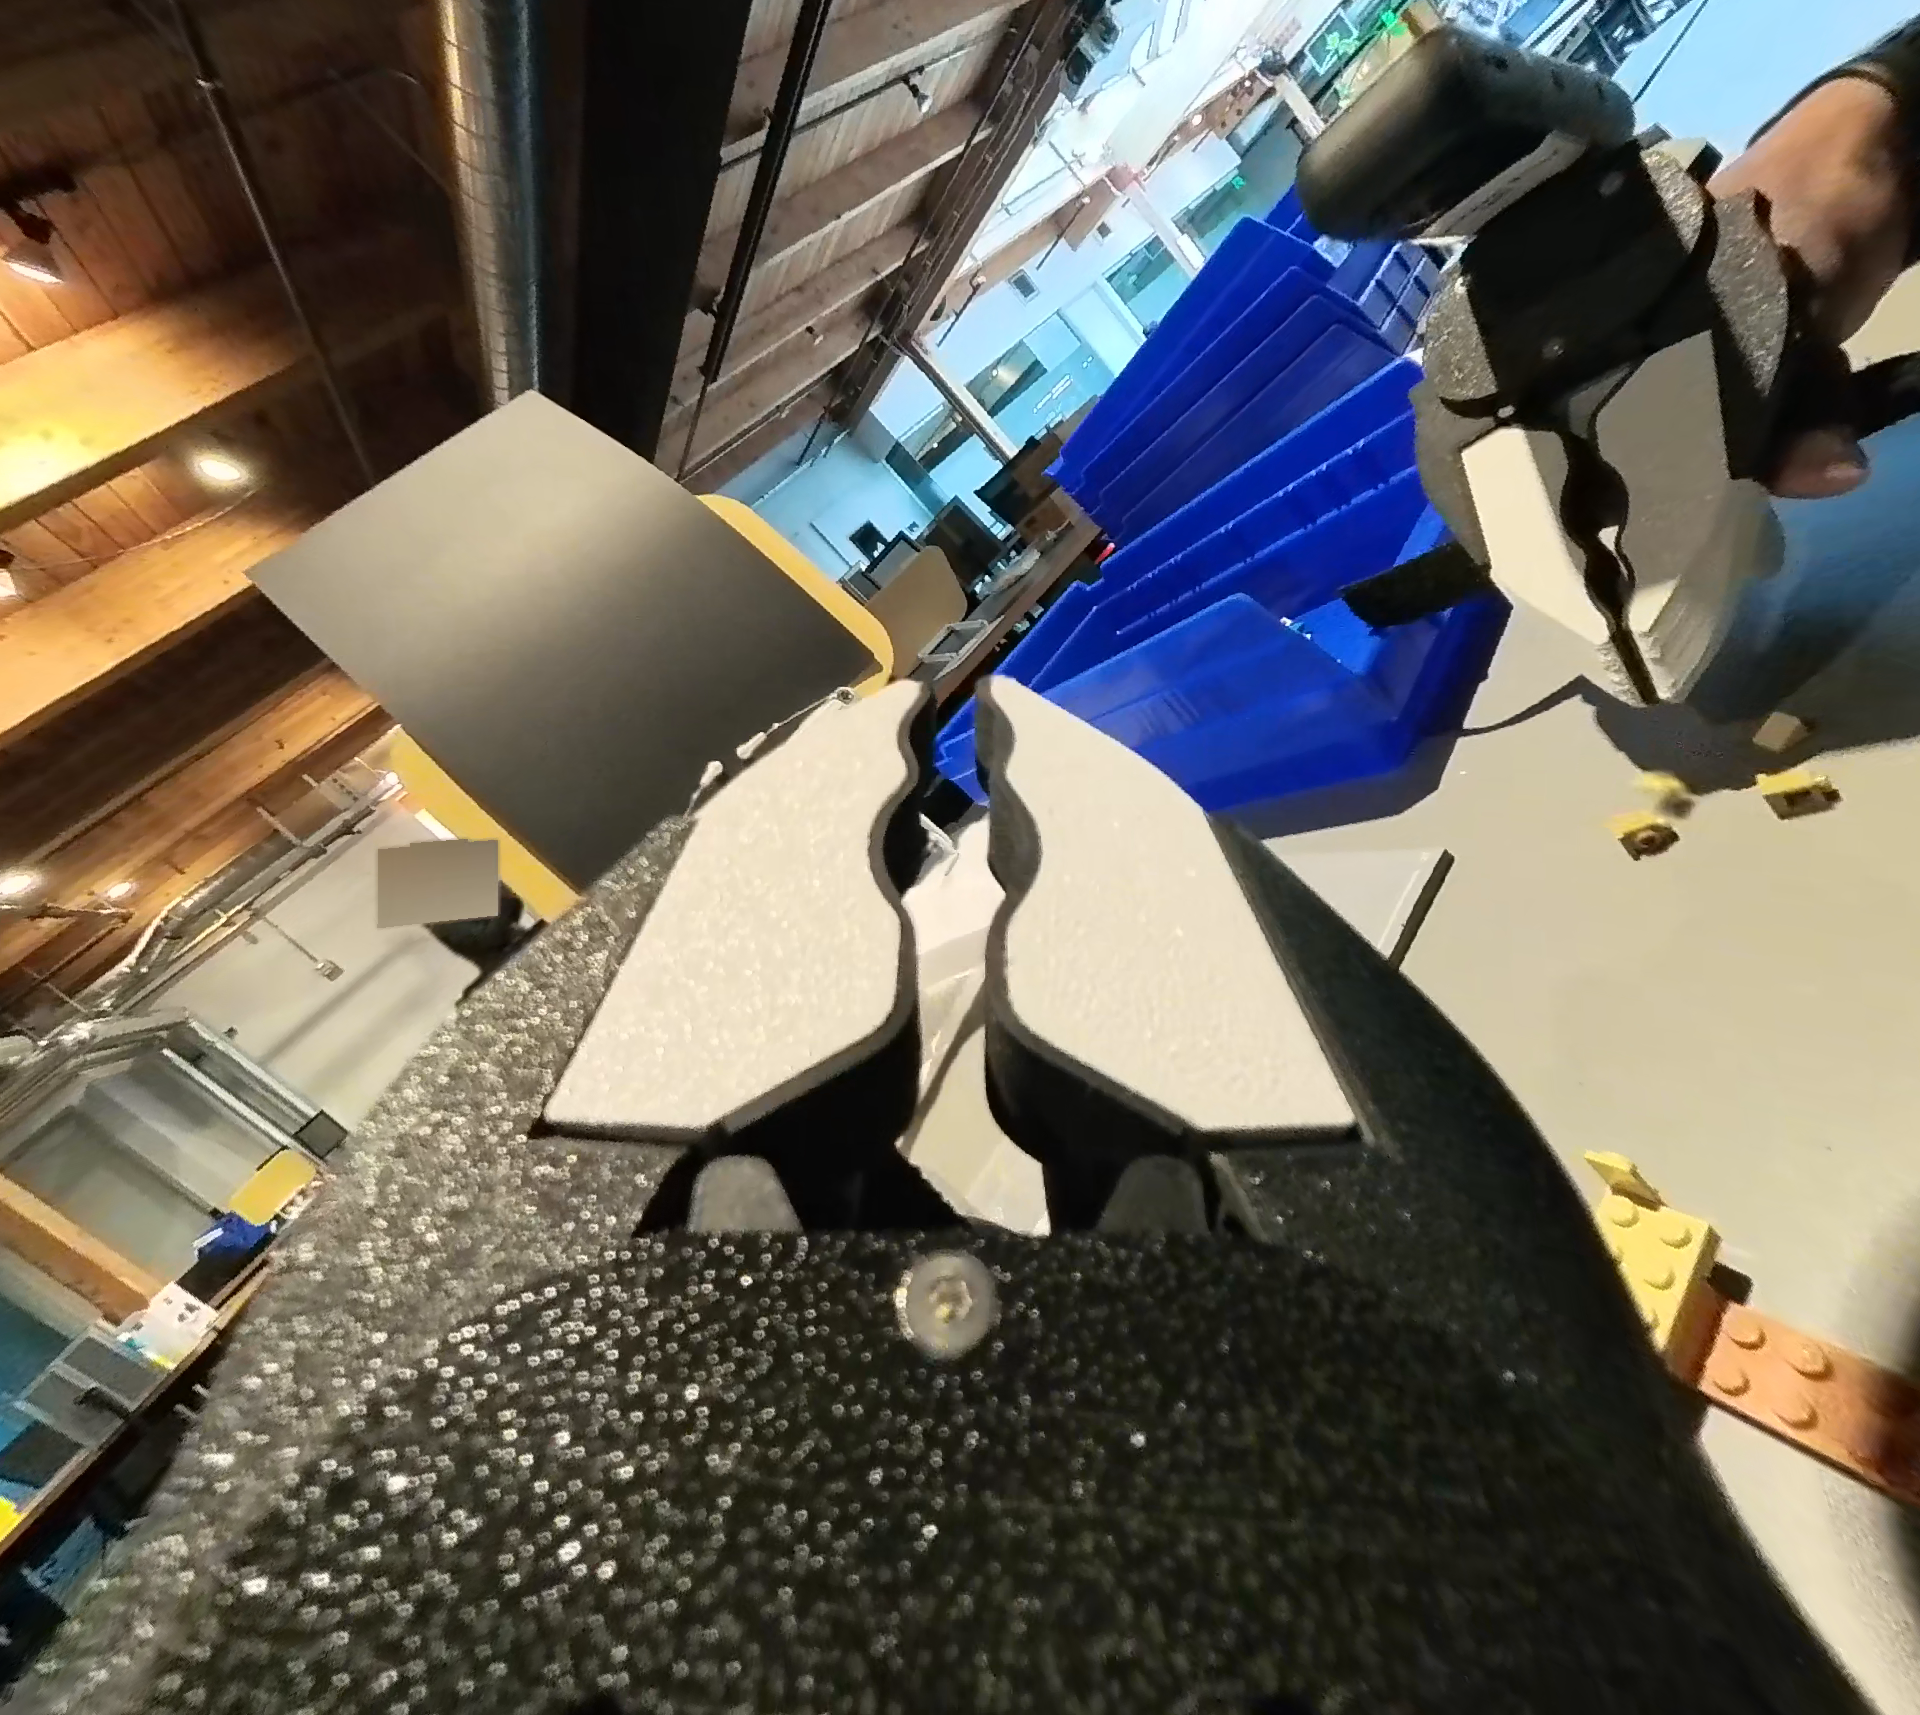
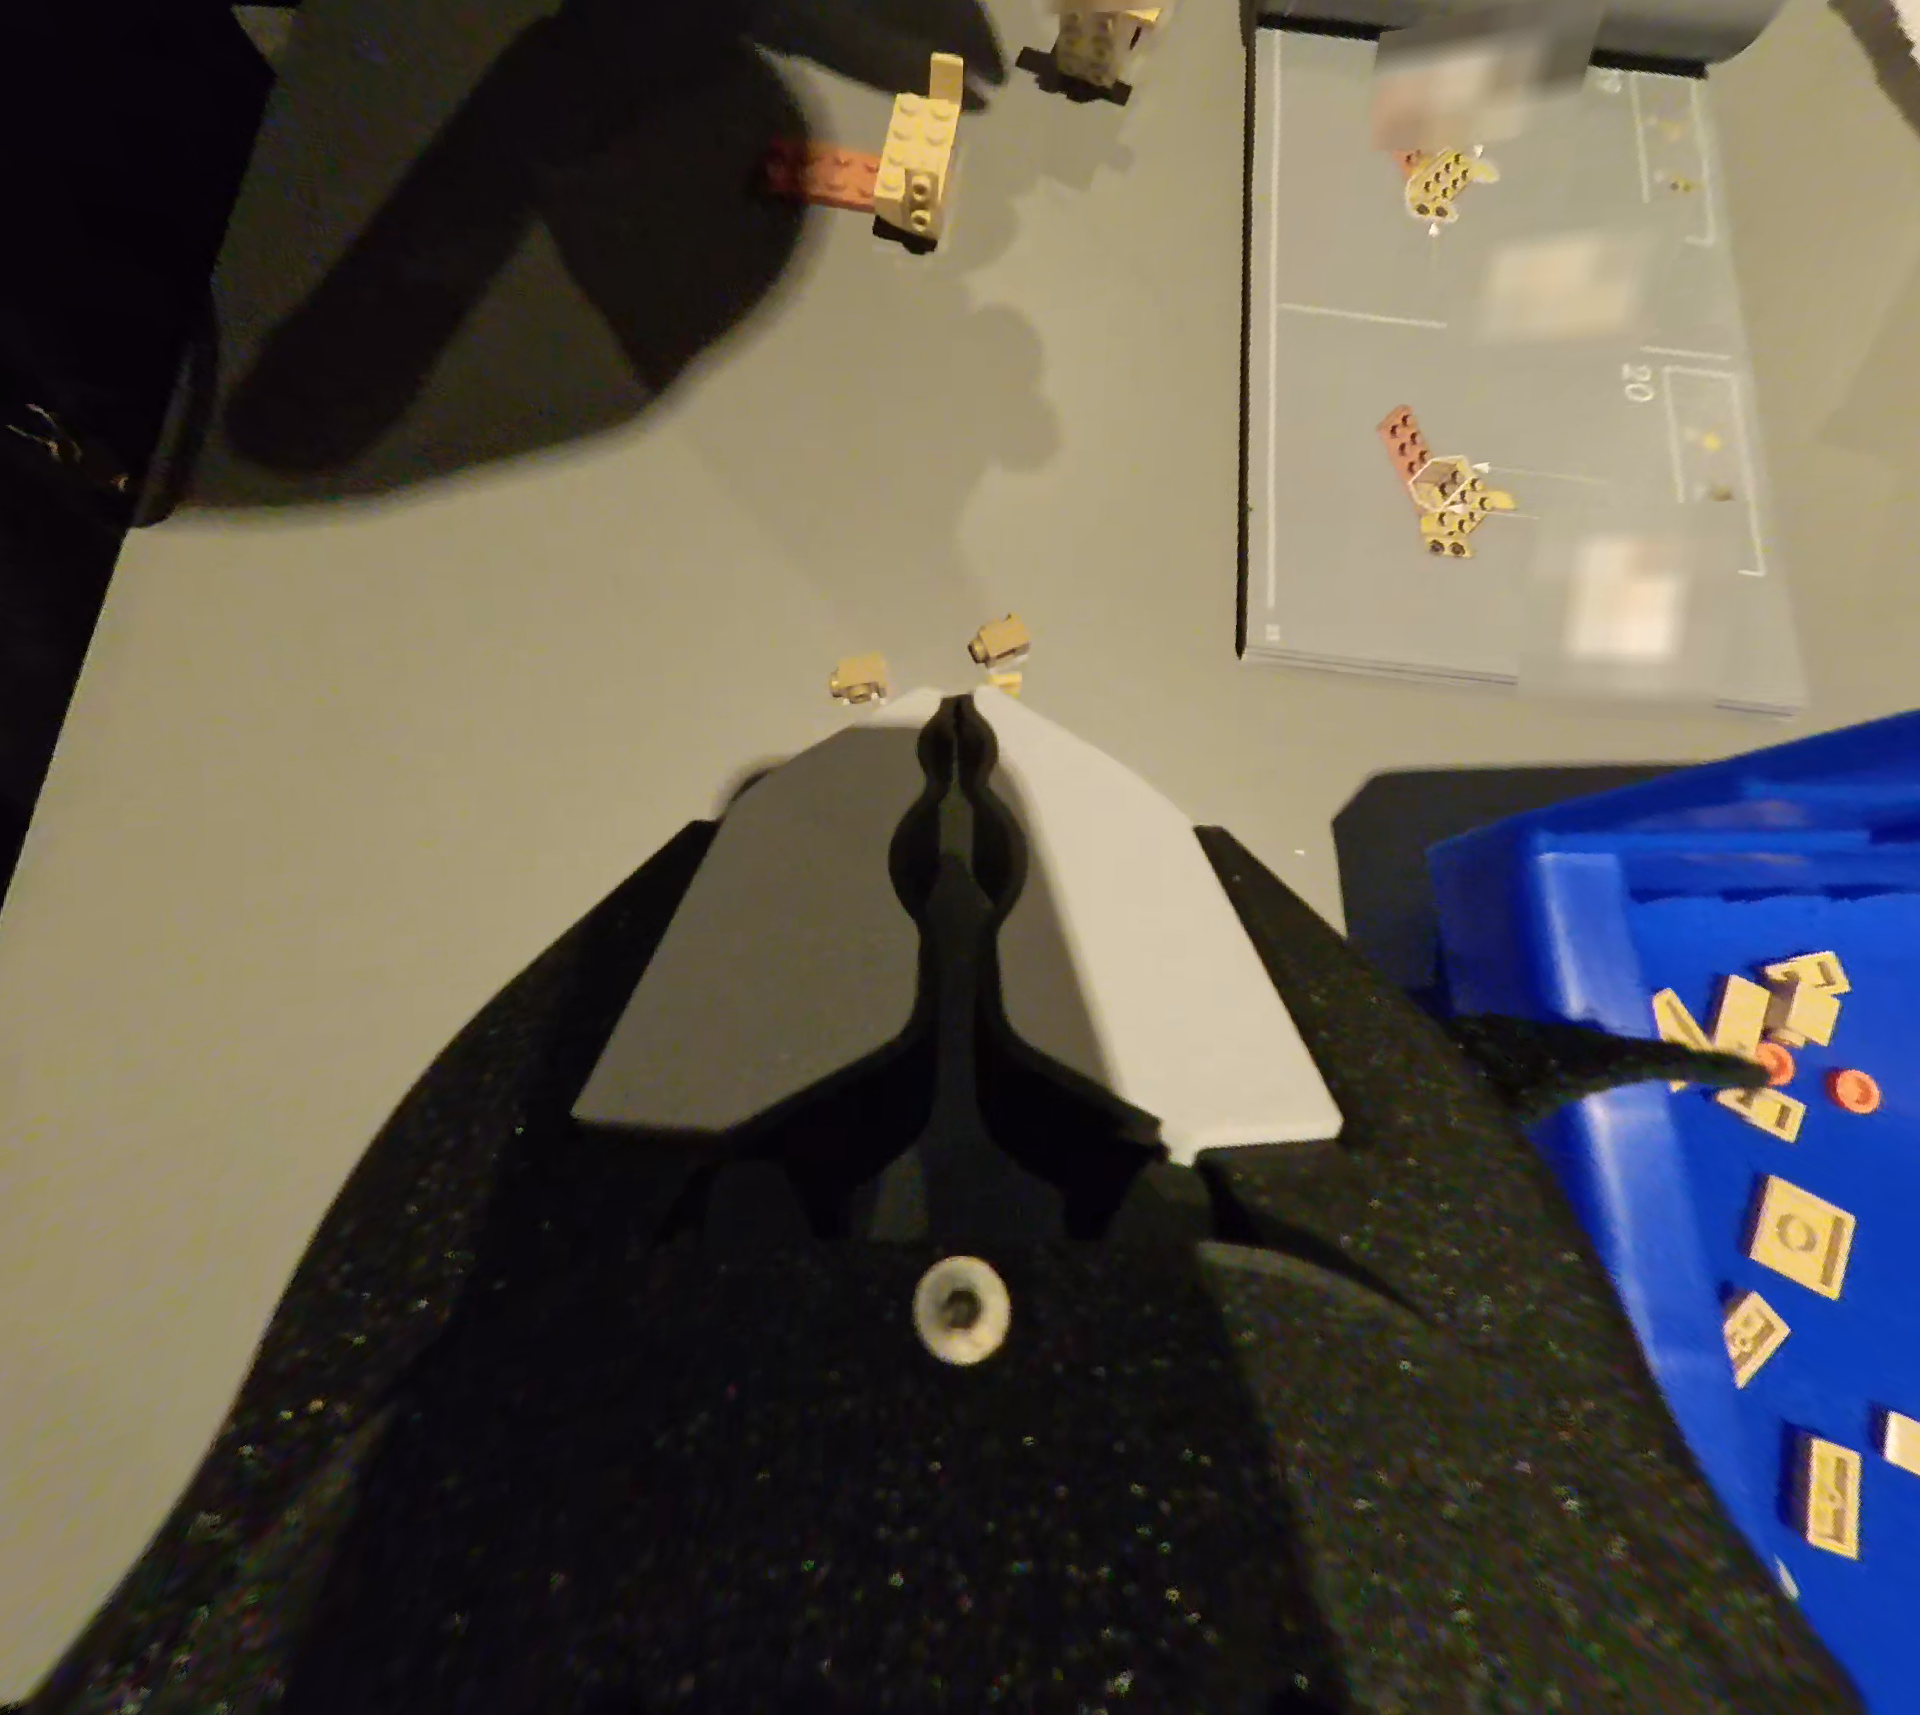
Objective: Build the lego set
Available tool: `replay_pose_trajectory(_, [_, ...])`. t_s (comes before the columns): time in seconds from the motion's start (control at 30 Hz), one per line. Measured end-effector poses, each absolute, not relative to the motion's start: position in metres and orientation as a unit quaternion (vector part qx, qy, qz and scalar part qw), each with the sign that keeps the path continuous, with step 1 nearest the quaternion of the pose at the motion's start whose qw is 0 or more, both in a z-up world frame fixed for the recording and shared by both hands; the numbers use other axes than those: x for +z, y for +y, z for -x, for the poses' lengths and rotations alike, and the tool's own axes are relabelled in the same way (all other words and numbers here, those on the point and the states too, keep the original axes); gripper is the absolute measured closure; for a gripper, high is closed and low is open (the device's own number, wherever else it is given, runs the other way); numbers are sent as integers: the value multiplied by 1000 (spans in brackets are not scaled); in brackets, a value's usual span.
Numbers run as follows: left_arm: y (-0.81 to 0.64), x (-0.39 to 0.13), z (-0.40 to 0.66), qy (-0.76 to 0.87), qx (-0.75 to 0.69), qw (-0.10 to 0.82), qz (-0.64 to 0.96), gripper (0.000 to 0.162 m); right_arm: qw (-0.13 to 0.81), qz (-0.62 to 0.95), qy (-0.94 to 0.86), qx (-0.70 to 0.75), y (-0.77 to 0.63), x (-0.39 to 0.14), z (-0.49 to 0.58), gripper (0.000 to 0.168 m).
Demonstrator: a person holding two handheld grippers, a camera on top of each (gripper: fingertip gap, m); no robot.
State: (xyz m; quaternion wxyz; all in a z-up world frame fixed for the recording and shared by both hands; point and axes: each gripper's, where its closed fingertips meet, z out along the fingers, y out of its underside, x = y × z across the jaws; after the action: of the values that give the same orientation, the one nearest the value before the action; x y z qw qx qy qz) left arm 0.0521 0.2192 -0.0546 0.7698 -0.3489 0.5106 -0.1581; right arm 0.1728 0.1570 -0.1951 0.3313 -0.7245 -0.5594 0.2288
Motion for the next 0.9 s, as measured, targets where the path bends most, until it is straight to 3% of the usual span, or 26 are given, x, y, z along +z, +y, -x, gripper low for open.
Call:
replay_pose_trajectory(0.03, [219,-55,-52,511,-159,769,350,156,335,724,-557,229,157,-194,-173,168])
replay_pose_trajectory(0.17, [219,-56,-53,513,-160,768,350,156,360,722,-540,238,159,-182,-175,163])
replay_pose_trajectory(0.4, [213,-45,-51,493,-186,772,356,155,493,704,-424,285,160,-124,-162,119])
replay_pose_trajectory(0.53, [186,-36,-60,447,-301,746,392,155,617,624,-279,389,147,-66,-154,101])
replay_pose_trajectory(0.73, [120,-37,-95,319,-549,645,426,154,734,431,-90,517,110,-12,-145,97])
replay_pose_trajectory(0.9, [98,-47,-118,245,-670,549,435,153,769,318,10,555,96,11,-155,93])
